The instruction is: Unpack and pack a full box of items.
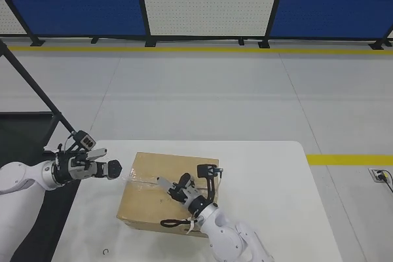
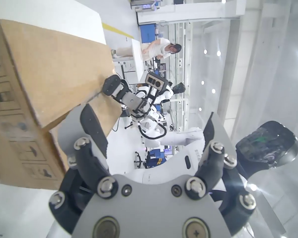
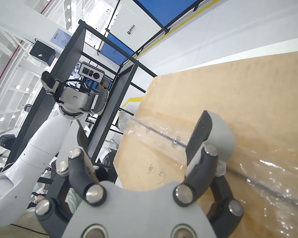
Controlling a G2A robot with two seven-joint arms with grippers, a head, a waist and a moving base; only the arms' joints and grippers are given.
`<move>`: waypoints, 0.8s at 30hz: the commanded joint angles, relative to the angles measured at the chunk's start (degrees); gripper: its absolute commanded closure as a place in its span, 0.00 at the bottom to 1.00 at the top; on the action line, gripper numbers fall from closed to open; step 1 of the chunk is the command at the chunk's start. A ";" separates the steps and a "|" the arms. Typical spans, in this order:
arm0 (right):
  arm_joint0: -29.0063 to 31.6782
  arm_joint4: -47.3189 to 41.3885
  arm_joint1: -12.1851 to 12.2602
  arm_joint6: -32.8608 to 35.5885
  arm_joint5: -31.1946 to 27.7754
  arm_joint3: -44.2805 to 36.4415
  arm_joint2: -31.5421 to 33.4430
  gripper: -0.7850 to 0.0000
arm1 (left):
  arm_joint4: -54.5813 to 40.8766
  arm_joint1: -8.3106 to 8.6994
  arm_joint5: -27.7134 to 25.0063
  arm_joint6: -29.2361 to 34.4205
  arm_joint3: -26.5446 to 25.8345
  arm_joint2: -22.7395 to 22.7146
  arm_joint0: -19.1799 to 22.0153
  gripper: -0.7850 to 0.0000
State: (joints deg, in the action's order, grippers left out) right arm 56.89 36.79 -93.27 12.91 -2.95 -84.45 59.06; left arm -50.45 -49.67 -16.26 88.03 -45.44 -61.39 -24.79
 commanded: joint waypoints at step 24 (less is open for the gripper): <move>0.43 -6.66 0.17 5.17 -1.36 -1.20 0.71 0.00 | 7.22 -4.10 -4.40 -4.41 5.88 5.85 1.35 0.00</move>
State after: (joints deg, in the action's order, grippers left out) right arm 57.51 32.75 -93.11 16.47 -3.87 -85.60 59.30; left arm -42.94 -53.69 -20.66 83.62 -39.75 -55.45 -23.44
